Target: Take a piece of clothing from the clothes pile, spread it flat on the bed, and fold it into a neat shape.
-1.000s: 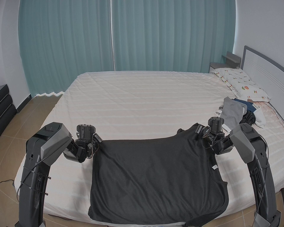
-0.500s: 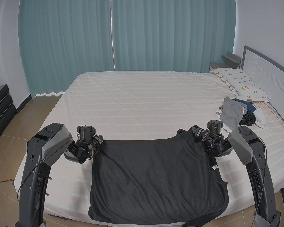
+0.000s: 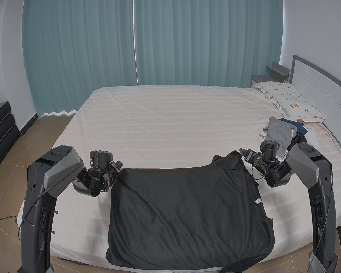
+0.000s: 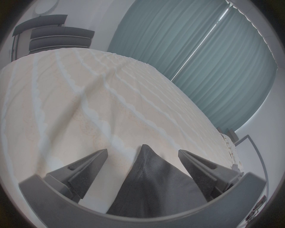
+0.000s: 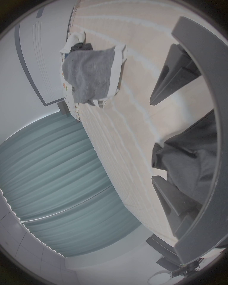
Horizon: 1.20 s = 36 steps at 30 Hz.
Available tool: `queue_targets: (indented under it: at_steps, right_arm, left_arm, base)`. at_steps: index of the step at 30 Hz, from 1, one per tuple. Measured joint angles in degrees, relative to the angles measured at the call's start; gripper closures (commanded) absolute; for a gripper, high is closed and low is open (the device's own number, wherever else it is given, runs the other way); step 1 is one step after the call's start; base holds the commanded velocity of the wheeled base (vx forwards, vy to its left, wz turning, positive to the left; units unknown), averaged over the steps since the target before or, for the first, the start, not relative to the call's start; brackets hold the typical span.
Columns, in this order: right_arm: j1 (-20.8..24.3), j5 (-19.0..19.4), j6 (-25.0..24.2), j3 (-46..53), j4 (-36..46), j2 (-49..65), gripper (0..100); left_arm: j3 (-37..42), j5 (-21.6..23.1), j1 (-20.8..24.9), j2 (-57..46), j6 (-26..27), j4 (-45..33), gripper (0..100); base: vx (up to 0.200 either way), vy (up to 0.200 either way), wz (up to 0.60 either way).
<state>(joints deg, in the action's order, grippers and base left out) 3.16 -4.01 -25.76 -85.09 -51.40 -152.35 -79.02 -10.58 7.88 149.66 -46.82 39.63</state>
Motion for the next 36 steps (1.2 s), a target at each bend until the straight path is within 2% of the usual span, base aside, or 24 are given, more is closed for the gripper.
queue_targets:
  at_steps: [10, 17, 26, 36]
  right_arm:
    - [-0.6, 2.2, -3.9, 27.6, -4.9, 15.9, 0]
    - [-0.7, 6.9, -8.4, 47.3, -11.3, 26.3, 0]
    - [-0.7, 12.3, -14.8, 67.0, -32.2, 30.9, 0]
    - [-0.5, 17.4, -21.7, 76.5, -37.5, 28.4, 0]
  left_arm:
    - [9.4, 1.9, 0.0, -10.4, -2.3, 1.6, 0]
    - [16.6, 3.5, 0.1, -17.7, -2.7, 2.0, 0]
    - [37.5, 5.6, 1.0, -24.9, -3.1, 6.2, 0]
    - [57.8, 8.7, 5.4, -27.5, -3.9, 18.6, 0]
  base:
    - [0.000, 0.000, 0.00]
    - [-0.200, 0.000, 0.00]
    - [-0.178, 0.000, 0.00]
    - [0.000, 0.000, 0.00]
